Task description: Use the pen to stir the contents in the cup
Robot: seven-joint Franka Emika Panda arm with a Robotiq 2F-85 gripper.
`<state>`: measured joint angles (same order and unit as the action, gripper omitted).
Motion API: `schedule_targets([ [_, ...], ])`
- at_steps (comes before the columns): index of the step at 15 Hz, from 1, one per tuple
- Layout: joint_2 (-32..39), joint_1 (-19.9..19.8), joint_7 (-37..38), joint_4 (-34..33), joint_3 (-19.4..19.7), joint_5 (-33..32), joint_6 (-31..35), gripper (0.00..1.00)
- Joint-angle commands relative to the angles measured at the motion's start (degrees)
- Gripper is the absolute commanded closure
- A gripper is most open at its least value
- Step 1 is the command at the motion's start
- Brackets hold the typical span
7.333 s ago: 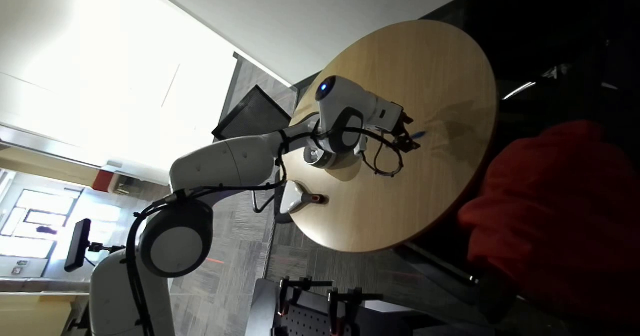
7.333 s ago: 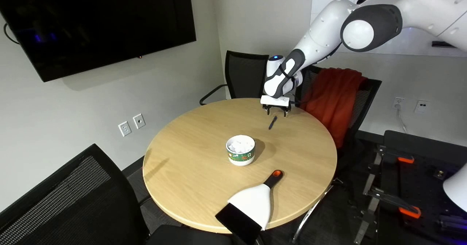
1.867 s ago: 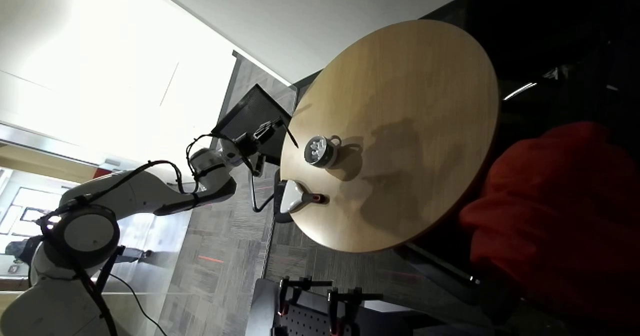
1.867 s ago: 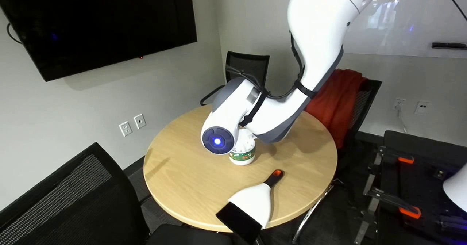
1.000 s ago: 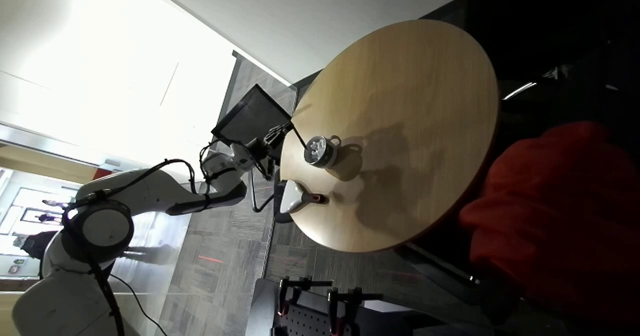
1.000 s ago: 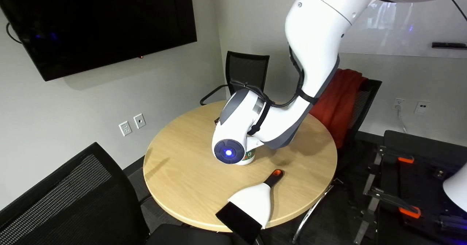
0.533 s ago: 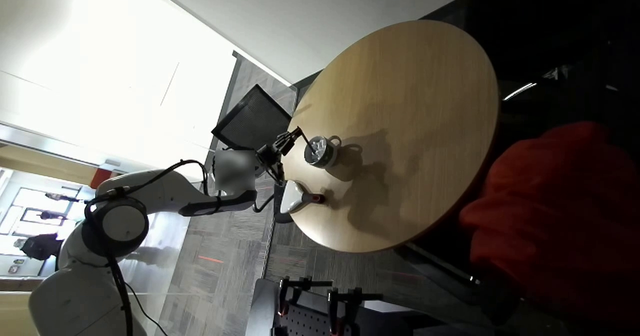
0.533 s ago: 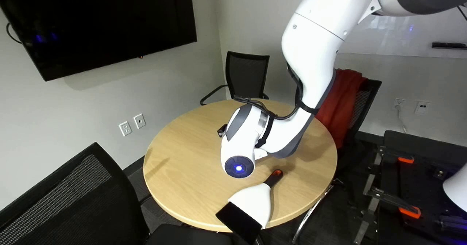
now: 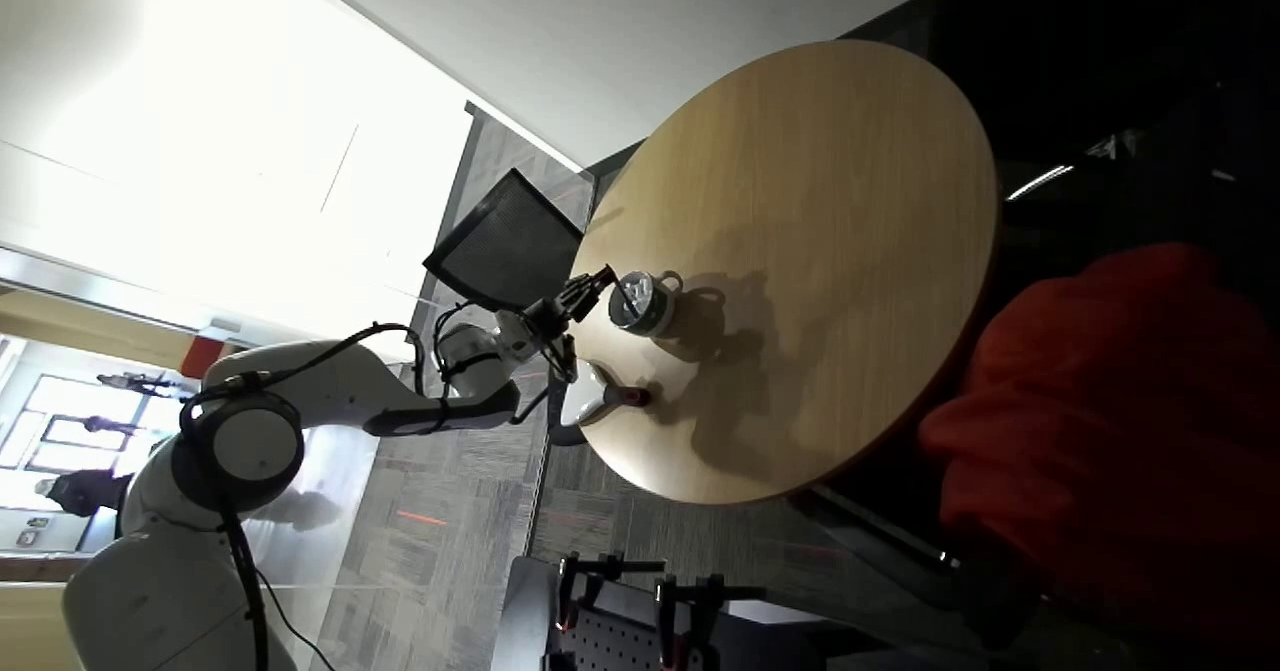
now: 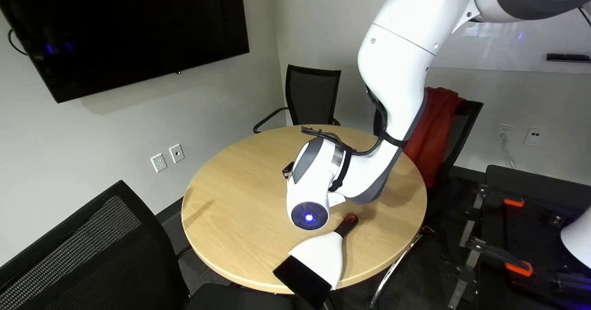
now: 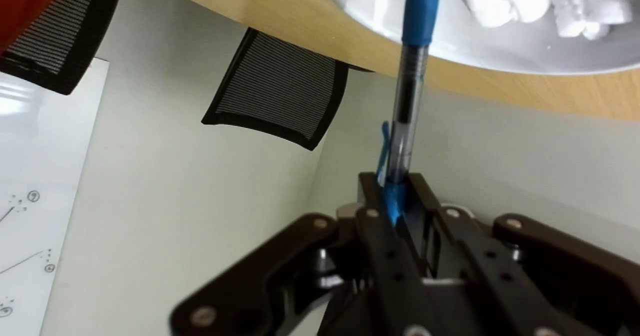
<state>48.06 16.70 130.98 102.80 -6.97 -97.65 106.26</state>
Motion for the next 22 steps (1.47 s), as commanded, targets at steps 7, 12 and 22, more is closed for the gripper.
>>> schedule_targets([
  [7, -0.68, -0.98, 3.33, 1.97, -0.61, -1.10, -6.22, 0.96],
  [12, 0.33, -1.27, 3.40, 0.94, -0.46, -1.36, -7.06, 0.96],
  [22, 3.32, -2.76, 3.63, -3.34, -0.17, -2.03, -6.34, 0.96],
])
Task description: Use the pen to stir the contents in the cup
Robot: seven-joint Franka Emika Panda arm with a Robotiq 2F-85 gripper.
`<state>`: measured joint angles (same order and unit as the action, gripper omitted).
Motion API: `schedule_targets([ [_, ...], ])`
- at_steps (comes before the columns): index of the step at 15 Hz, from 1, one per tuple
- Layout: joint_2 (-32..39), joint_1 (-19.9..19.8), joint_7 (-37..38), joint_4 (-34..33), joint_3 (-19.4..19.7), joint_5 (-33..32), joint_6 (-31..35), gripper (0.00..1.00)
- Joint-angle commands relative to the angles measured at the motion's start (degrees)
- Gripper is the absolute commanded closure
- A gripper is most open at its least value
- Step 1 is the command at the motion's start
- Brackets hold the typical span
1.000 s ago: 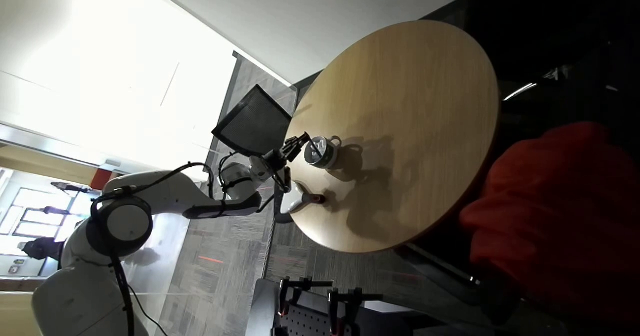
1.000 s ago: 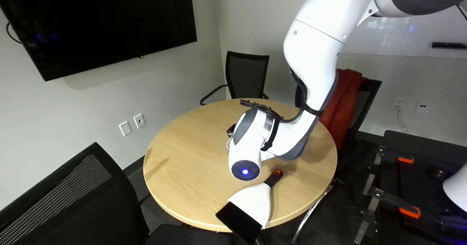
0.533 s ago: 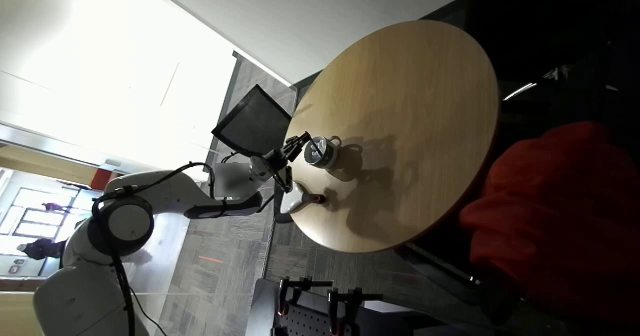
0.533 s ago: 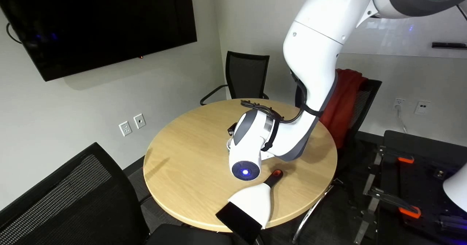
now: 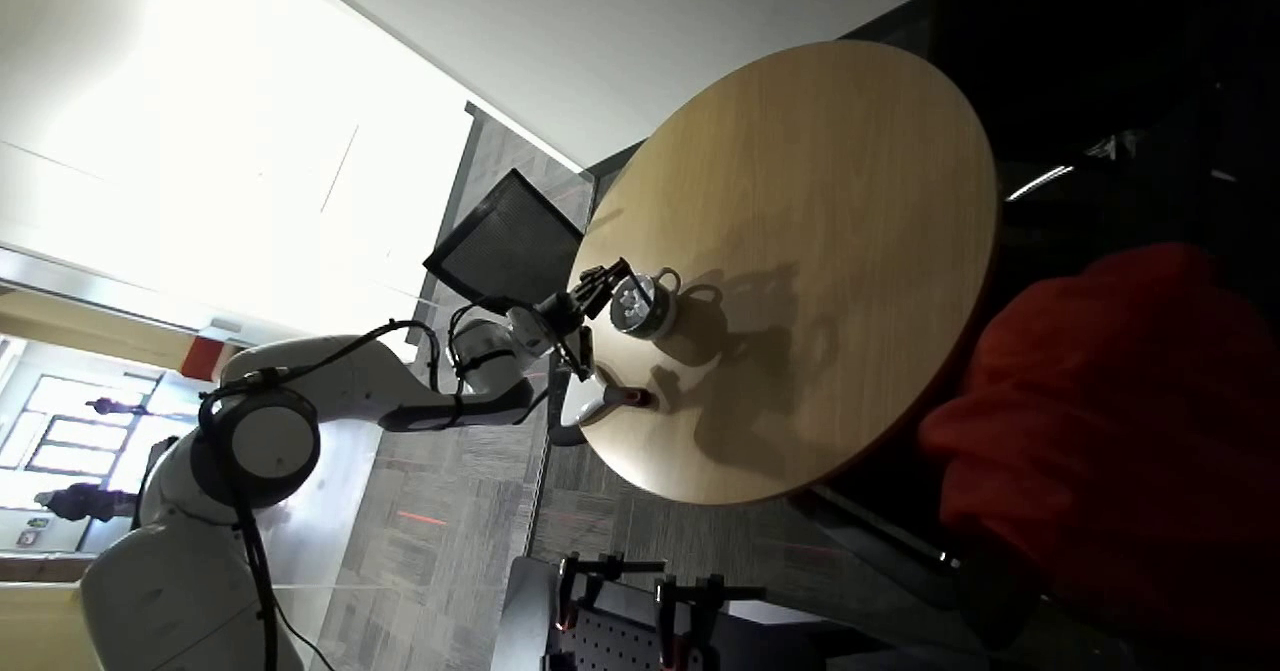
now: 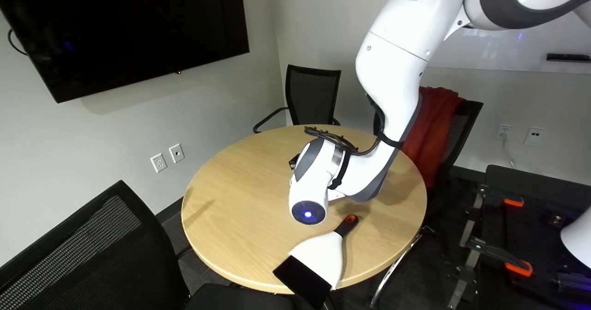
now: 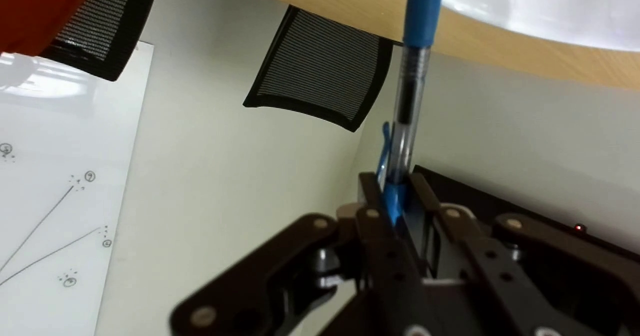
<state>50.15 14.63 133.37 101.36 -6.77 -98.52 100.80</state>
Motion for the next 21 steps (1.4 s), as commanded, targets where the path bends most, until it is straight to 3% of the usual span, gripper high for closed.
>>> schedule_targets([
  [1, 1.52, -0.74, 1.18, -2.41, -0.38, -1.20, -0.83, 0.96],
  [21, 5.55, 0.22, -0.08, -10.65, -2.31, -4.43, 2.94, 0.96],
])
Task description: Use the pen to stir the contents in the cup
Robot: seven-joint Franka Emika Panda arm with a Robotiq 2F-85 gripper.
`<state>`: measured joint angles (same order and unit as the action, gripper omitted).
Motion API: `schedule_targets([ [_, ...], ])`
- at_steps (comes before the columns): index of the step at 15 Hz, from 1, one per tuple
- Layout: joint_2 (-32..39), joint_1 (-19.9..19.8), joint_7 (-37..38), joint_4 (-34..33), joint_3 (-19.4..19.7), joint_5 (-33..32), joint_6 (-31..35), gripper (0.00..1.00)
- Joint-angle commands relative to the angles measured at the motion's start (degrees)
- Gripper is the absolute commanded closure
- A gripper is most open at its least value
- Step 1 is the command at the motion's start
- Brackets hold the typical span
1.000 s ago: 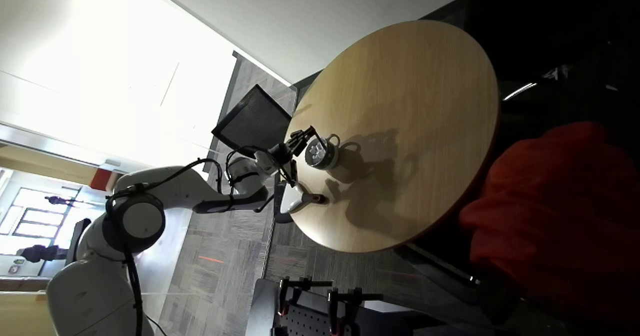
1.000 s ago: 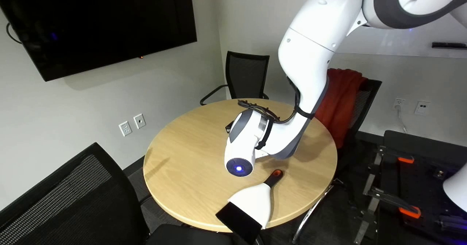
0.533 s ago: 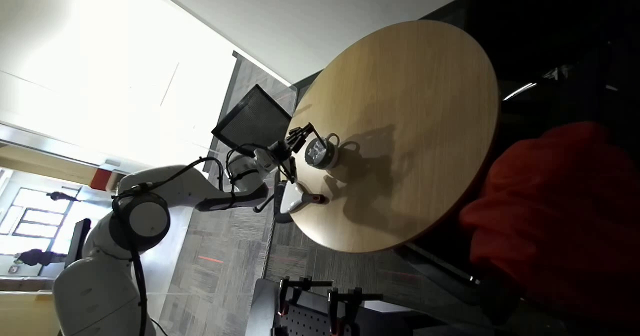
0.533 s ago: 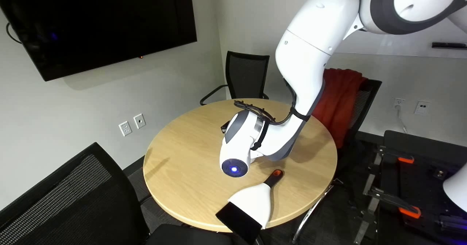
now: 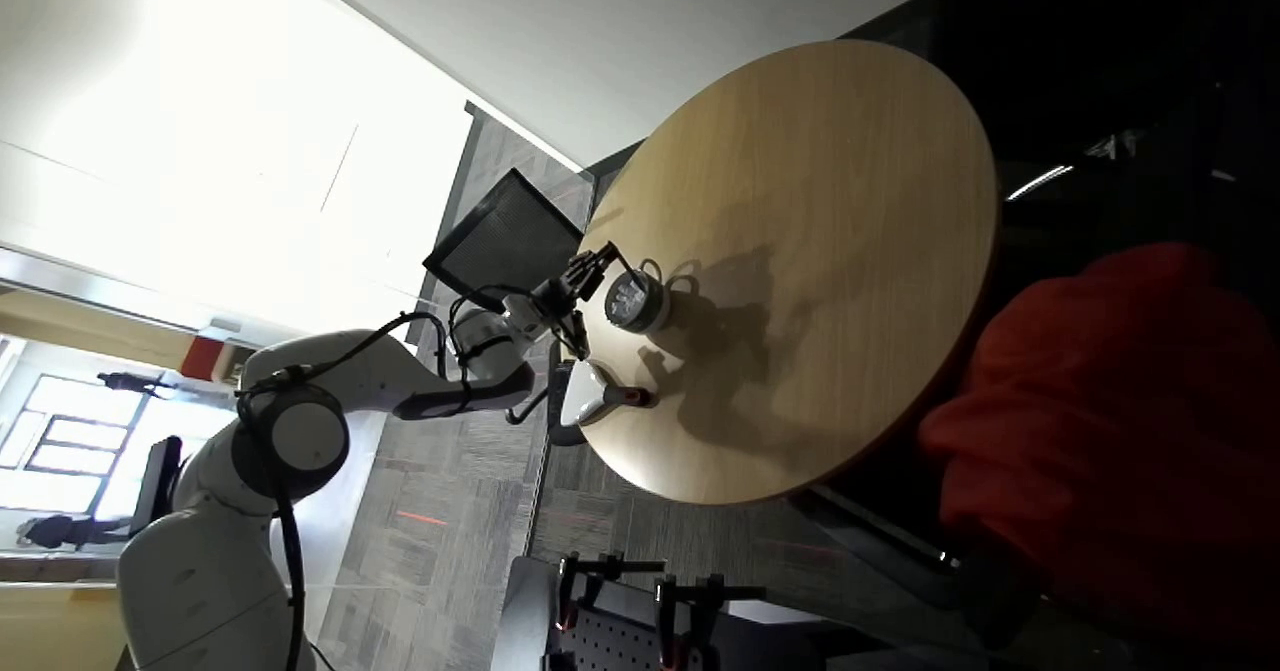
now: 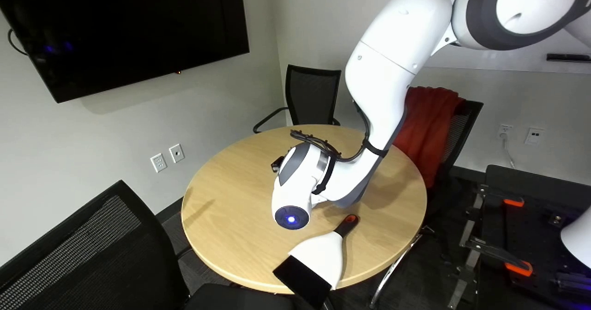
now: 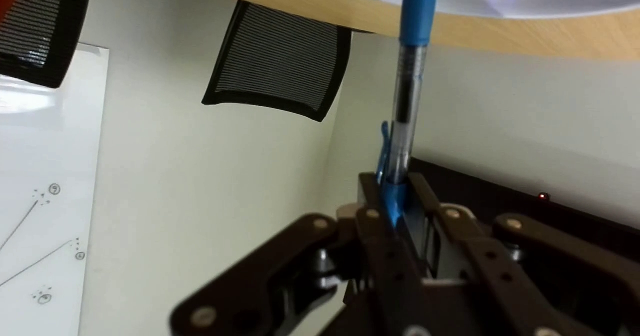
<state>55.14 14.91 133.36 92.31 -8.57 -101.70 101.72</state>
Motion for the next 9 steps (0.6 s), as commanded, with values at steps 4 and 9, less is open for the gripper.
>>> schedule_targets([
  [4, 0.04, -0.27, -0.38, -1.45, -1.12, -1.87, 5.54, 0.96],
  [9, -1.24, -0.55, -0.85, -0.23, -1.79, -1.58, 10.89, 0.96],
])
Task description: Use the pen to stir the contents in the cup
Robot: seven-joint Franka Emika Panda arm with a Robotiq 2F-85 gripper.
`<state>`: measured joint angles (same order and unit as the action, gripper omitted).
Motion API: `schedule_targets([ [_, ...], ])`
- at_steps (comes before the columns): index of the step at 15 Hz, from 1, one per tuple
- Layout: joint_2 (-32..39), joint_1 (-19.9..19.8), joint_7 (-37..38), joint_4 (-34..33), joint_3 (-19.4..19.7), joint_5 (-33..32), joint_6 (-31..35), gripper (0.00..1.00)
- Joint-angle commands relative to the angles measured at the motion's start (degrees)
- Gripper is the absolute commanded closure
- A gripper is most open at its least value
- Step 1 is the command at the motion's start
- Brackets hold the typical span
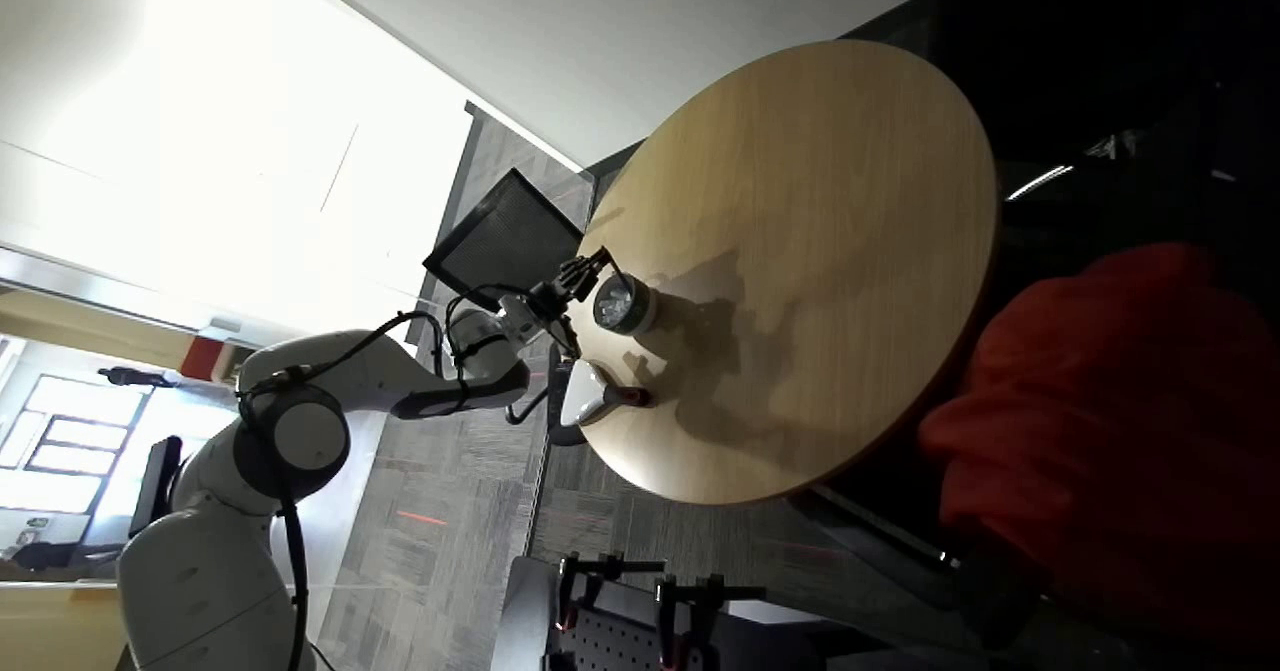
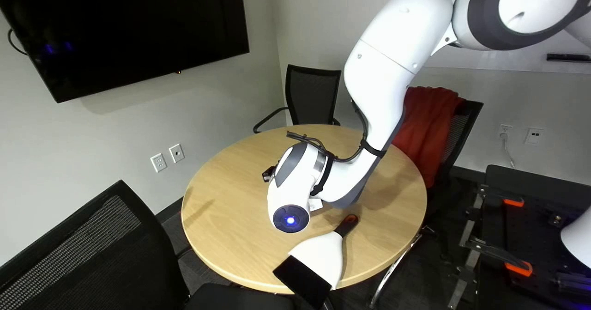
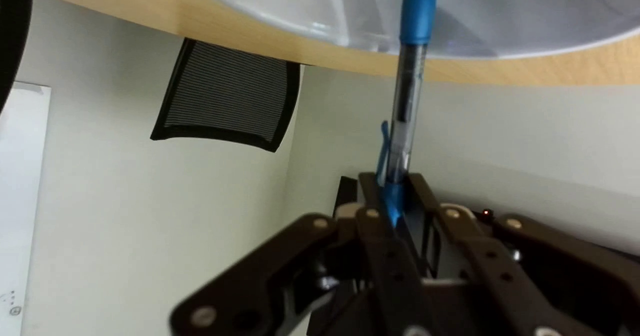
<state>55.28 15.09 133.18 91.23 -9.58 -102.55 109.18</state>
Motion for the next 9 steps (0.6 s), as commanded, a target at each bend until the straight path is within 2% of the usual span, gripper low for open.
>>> schedule_targets([
  [1, -1.57, -0.77, -0.77, 1.03, -0.88, -0.60, 4.24, 0.96],
  [9, -4.32, -1.04, -4.06, 3.09, -1.39, 1.75, 7.08, 0.96],
])
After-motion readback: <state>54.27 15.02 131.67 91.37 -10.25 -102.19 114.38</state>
